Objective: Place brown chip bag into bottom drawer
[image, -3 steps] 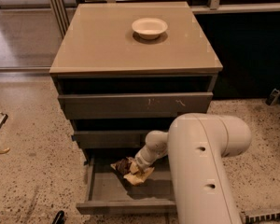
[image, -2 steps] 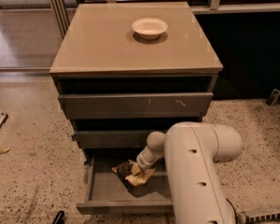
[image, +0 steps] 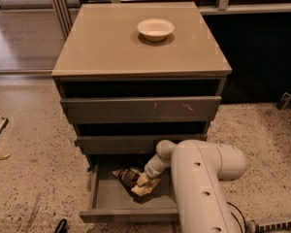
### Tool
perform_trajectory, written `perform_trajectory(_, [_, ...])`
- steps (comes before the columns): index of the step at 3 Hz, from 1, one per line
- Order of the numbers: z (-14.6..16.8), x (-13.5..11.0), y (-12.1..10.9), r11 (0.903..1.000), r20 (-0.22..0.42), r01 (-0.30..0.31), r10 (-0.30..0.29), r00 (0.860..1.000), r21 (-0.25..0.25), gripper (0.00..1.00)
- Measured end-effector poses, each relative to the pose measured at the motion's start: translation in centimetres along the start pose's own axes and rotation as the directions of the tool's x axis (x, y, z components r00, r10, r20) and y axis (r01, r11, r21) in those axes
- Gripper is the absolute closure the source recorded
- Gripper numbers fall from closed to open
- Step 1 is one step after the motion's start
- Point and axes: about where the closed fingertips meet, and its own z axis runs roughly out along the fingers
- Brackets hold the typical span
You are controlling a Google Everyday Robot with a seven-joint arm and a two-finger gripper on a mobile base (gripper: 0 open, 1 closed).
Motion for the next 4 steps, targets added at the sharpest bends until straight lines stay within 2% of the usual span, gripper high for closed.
perform_trajectory(1, [-0.8, 0.4, -0.2, 0.9986, 0.05, 0.052, -0.052, 0.997, 0.008, 0.35])
perform_trajectory(2, [-1.9, 1.3, 1.1, 0.9956, 0.087, 0.086, -0.089, 0.992, 0.037, 0.11])
perform_trajectory(3, [-2.4, 2.0, 2.2, 0.9932, 0.099, 0.108, -0.112, 0.989, 0.043, 0.0])
perform_trajectory(4, [-2.3, 2.1, 2.4, 0.9933, 0.098, 0.108, -0.112, 0.989, 0.041, 0.0])
